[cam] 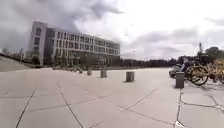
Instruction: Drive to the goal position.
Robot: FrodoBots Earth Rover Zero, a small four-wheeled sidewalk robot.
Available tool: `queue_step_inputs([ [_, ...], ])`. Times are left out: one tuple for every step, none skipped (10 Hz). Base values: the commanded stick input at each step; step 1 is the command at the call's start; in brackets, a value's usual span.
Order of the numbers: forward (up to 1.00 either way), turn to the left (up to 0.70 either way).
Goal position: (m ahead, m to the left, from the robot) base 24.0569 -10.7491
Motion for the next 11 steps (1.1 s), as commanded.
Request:
queue_step_inputs([
  [0.70, -0.23],
  [0.70, -0.24],
  [0.70, -0.23],
  [0.70, -0.23],
  [0.70, -0.24],
  [0.70, -0.23],
  [0.70, -0.23],
  [0.70, -0.23],
  [0.70, -0.24],
  [0.70, -0.23],
  [0.70, -0.23],
])
